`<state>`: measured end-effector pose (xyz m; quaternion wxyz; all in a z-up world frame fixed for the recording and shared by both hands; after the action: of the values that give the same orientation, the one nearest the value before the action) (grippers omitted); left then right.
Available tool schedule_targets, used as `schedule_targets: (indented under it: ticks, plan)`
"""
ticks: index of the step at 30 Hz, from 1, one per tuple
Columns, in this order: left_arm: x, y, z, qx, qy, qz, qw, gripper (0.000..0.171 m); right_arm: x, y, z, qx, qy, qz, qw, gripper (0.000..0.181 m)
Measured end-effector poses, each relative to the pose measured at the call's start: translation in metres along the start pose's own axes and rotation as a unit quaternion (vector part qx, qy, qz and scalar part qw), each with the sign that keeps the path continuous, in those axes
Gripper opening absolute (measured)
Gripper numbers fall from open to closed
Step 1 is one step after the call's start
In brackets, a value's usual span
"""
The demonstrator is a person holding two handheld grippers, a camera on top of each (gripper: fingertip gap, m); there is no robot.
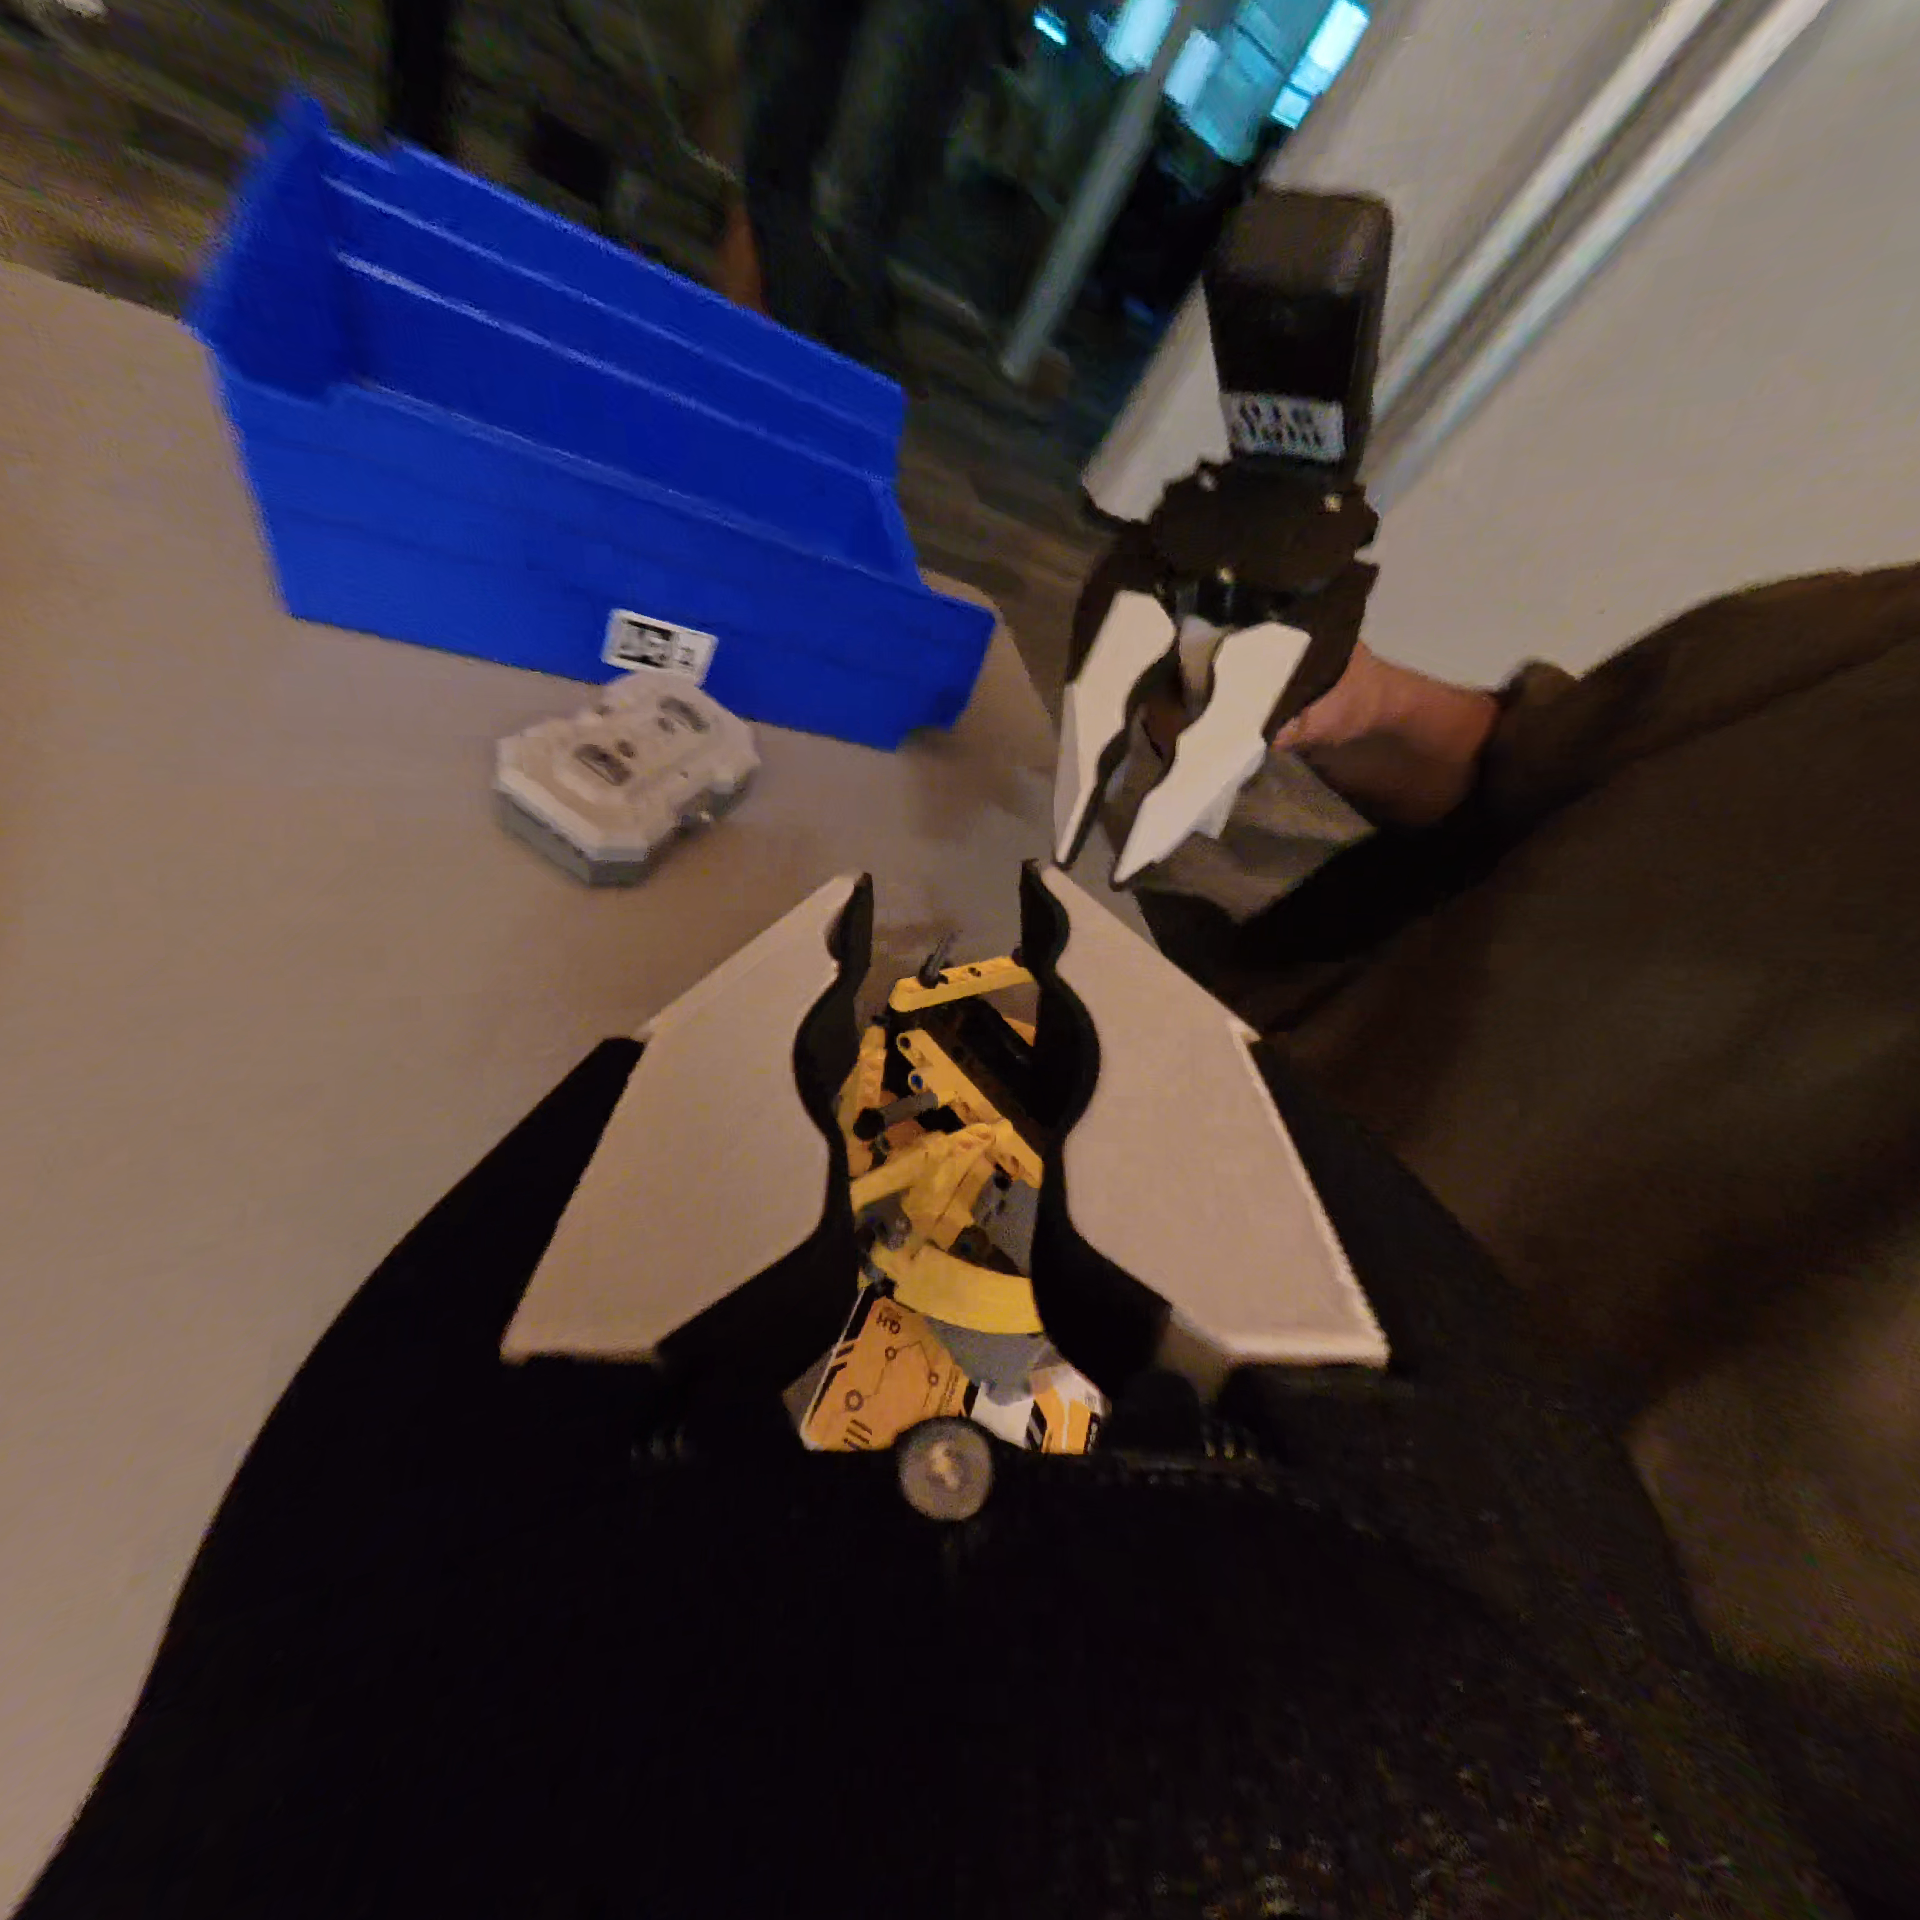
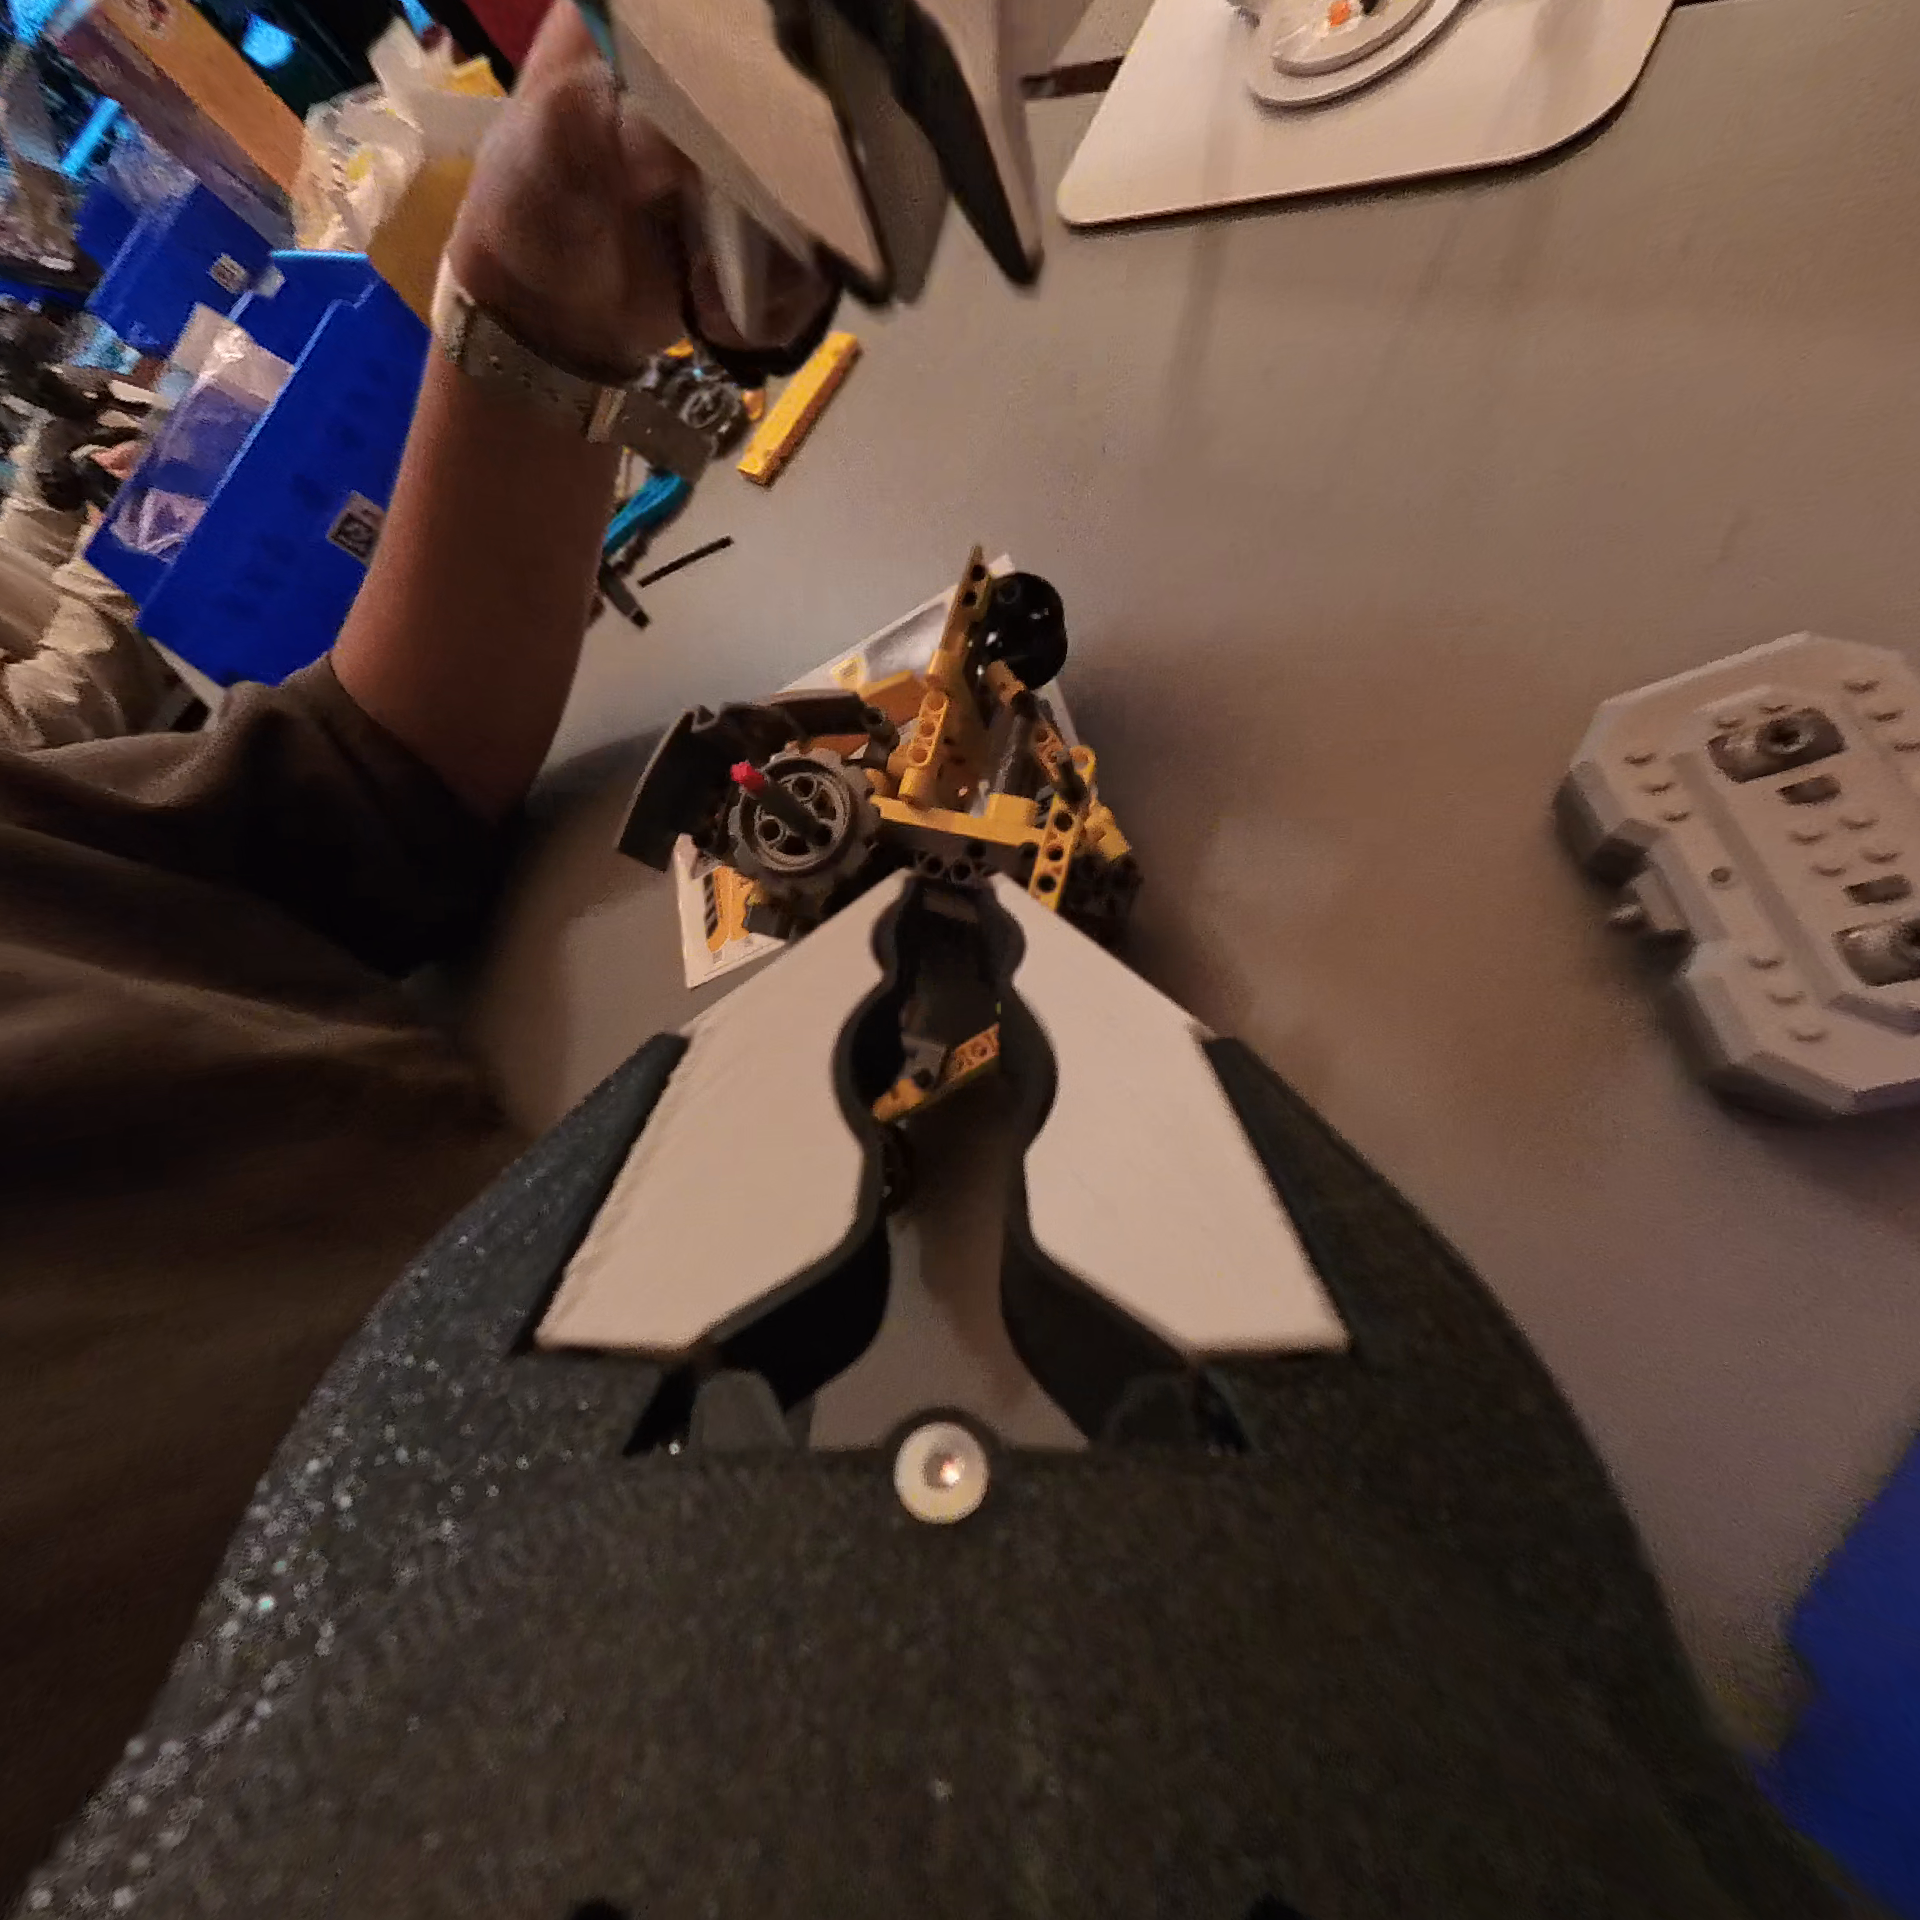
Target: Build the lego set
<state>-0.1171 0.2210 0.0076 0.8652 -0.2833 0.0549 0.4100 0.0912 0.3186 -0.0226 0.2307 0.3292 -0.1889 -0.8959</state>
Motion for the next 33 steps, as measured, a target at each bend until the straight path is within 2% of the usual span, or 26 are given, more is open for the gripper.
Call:
schedule_targets:
  ticks: [2, 4, 6, 8, 12, 16, 20, 23, 25, 28, 30, 33]
  plan:
    - [-0.017, -0.016, -0.011, 0.003, -0.03, 0.083, 0.996, 0.031, -0.001, 0.0, -0.012, -0.001, -0.014, 0.014, 1.0, 0.015]
    - [-0.032, -0.035, -0.032, 0.008, -0.056, 0.165, 0.985, 0.033, -0.003, -0.003, -0.027, -0.009, -0.005, 0.01, 1.0, 0.015]
    - [-0.043, -0.054, -0.064, -0.01, -0.05, 0.246, 0.968, 0.034, -0.009, -0.007, -0.045, -0.028, 0.015, -0.015, 0.999, 0.014]
    - [-0.047, -0.076, -0.101, -0.042, -0.028, 0.29, 0.956, 0.038, -0.011, -0.003, -0.061, -0.039, 0.024, -0.001, 0.999, 0.015]
    - [-0.023, -0.114, -0.168, -0.09, 0.022, 0.342, 0.935, 0.043, 0.006, 0.015, -0.092, -0.028, 0.029, 0.065, 0.997, 0.025]
    - [0.011, -0.13, -0.198, -0.068, 0.084, 0.402, 0.909, 0.046, 0.027, 0.03, -0.109, -0.039, 0.047, 0.055, 0.997, 0.03]
    - [0.024, -0.122, -0.204, -0.049, 0.123, 0.426, 0.895, 0.045, 0.038, 0.043, -0.112, -0.058, 0.048, 0.052, 0.996, 0.026]
    - [0.021, -0.104, -0.209, -0.068, 0.137, 0.438, 0.886, 0.047, 0.049, 0.049, -0.107, -0.067, 0.031, 0.053, 0.996, 0.022]
    - [0.017, -0.095, -0.205, -0.086, 0.107, 0.412, 0.901, 0.058, 0.061, 0.053, -0.104, -0.068, 0.035, 0.054, 0.996, 0.024]
    - [0.006, -0.081, -0.2, -0.161, 0.055, 0.337, 0.926, 0.059, 0.078, 0.061, -0.1, -0.097, 0.038, 0.036, 0.994, 0.029]
    - [-0.004, -0.068, -0.197, -0.206, 0.03, 0.299, 0.932, 0.05, 0.087, 0.062, -0.096, -0.118, 0.044, 0.024, 0.992, 0.026]
    - [-0.015, -0.046, -0.198, -0.217, 0.018, 0.29, 0.932, 0.026, 0.101, 0.061, -0.089, -0.119, 0.056, 0.024, 0.991, 0.023]
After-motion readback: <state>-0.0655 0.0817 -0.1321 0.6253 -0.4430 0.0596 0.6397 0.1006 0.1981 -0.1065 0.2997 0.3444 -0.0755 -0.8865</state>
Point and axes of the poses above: each gripper's, where its closed fingertips meet, x out along the fingers, z out of its top, y = z × x across the jaws, the point moved 8 cm from there along -x, back along the fingers, and after that the axes turned 5 degrees about z, right-handed, at the moved point
